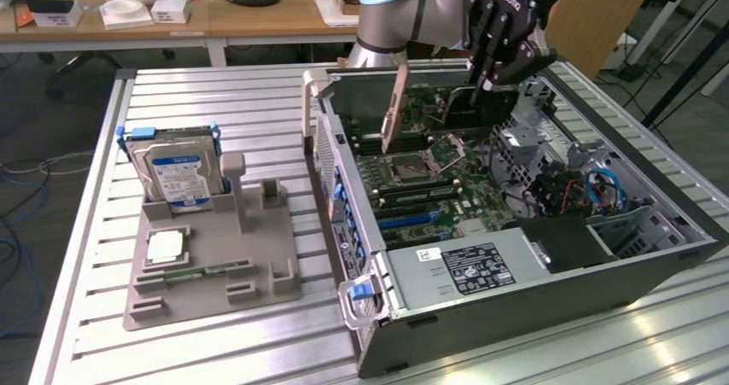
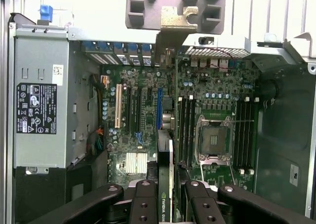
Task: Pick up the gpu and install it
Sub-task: 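Insert the gpu into the slot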
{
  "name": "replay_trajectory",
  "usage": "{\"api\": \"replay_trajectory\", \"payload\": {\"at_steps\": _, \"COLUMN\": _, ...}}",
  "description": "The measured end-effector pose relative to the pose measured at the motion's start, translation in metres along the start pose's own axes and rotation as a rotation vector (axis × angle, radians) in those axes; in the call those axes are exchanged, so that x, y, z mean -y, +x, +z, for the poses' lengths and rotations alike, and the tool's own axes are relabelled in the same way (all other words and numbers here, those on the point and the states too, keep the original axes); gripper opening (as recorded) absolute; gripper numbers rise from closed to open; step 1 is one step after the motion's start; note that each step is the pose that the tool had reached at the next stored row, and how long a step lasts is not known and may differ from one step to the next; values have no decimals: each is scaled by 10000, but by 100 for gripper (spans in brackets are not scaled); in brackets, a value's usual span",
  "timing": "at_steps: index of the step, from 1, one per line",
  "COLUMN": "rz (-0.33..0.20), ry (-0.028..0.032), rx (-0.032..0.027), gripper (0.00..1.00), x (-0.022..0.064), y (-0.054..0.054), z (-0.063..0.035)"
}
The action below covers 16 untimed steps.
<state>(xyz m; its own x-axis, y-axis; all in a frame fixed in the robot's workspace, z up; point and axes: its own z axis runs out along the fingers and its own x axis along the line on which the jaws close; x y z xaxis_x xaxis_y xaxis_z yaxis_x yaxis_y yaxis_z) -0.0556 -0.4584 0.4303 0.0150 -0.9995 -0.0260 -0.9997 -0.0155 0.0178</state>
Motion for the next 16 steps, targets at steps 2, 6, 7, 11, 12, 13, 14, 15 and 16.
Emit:
{"api": "replay_trajectory", "payload": {"at_steps": 2, "rz": -2, "ry": 75, "rx": -2, "gripper": 26, "x": 1, "y": 1, "z": 2}}
{"api": "replay_trajectory", "payload": {"at_steps": 6, "rz": -6, "ry": 146, "rx": -4, "gripper": 26, "x": 3, "y": 1, "z": 6}}
{"api": "replay_trajectory", "payload": {"at_steps": 7, "rz": -5, "ry": 147, "rx": -4, "gripper": 26, "x": 3, "y": 1, "z": 6}}
{"api": "replay_trajectory", "payload": {"at_steps": 11, "rz": 38, "ry": 149, "rx": -1, "gripper": 26, "x": 3, "y": 1, "z": 21}}
{"api": "replay_trajectory", "payload": {"at_steps": 12, "rz": 53, "ry": 148, "rx": -2, "gripper": 26, "x": 3, "y": 2, "z": 30}}
{"api": "replay_trajectory", "payload": {"at_steps": 13, "rz": 67, "ry": 149, "rx": -2, "gripper": 26, "x": 3, "y": 2, "z": 39}}
{"api": "replay_trajectory", "payload": {"at_steps": 14, "rz": 81, "ry": 149, "rx": -2, "gripper": 26, "x": 3, "y": 2, "z": 49}}
{"api": "replay_trajectory", "payload": {"at_steps": 15, "rz": 97, "ry": 149, "rx": -2, "gripper": 26, "x": 3, "y": 2, "z": 58}}
{"api": "replay_trajectory", "payload": {"at_steps": 16, "rz": 111, "ry": 150, "rx": -2, "gripper": 26, "x": 4, "y": 2, "z": 68}}
